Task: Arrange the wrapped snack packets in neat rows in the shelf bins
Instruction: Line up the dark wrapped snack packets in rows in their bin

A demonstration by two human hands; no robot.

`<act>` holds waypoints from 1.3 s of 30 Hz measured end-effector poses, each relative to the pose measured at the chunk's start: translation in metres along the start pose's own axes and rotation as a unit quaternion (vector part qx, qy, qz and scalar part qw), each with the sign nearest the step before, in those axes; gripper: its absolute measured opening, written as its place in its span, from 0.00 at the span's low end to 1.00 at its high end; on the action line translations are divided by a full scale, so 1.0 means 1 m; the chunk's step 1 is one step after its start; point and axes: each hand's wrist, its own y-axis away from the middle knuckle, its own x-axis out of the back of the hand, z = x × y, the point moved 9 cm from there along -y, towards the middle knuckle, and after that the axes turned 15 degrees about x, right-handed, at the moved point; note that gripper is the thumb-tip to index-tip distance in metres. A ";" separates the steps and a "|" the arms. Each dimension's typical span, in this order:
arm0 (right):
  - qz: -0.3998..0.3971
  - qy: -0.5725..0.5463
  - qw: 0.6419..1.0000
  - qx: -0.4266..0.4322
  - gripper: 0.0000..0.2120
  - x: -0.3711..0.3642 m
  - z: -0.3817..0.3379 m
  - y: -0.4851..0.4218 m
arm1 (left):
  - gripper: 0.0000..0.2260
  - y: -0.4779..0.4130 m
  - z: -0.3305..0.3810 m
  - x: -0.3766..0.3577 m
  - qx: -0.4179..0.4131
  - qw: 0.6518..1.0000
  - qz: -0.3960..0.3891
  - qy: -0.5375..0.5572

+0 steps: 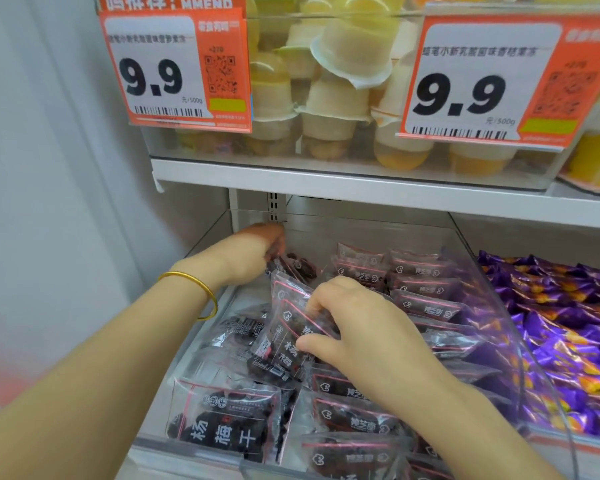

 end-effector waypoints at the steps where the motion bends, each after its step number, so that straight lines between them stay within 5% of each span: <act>1: -0.001 0.000 1.000 0.001 0.13 0.000 0.000 0.000 | 0.10 -0.001 0.003 -0.002 0.002 0.999 0.005 -0.041; 5: -0.001 -0.001 1.000 0.003 0.14 -0.001 0.001 0.000 | 0.16 0.003 0.020 -0.011 -0.061 0.968 0.095 -0.225; 11: -0.003 -0.005 1.000 0.002 0.13 -0.002 0.002 0.001 | 0.07 0.000 0.011 -0.003 -0.066 0.993 0.059 0.082; 20: -0.003 0.005 1.000 0.004 0.13 -0.001 0.000 0.001 | 0.16 0.005 0.007 -0.030 -0.078 0.996 0.000 -0.031; 26: 0.000 0.005 1.000 0.004 0.12 -0.001 0.000 0.001 | 0.28 0.005 0.015 -0.024 -0.075 0.996 0.005 0.057; 32: 0.000 0.004 1.000 0.003 0.11 -0.001 0.000 0.000 | 0.24 0.000 0.002 -0.031 -0.025 0.977 0.021 0.212; 36: 0.001 0.004 1.000 0.002 0.12 -0.001 0.001 0.001 | 0.10 -0.005 -0.006 -0.033 0.002 0.973 0.030 0.229; 39: 0.005 0.003 1.000 0.003 0.13 -0.001 0.001 0.001 | 0.17 -0.011 -0.013 -0.028 0.020 0.956 0.044 0.288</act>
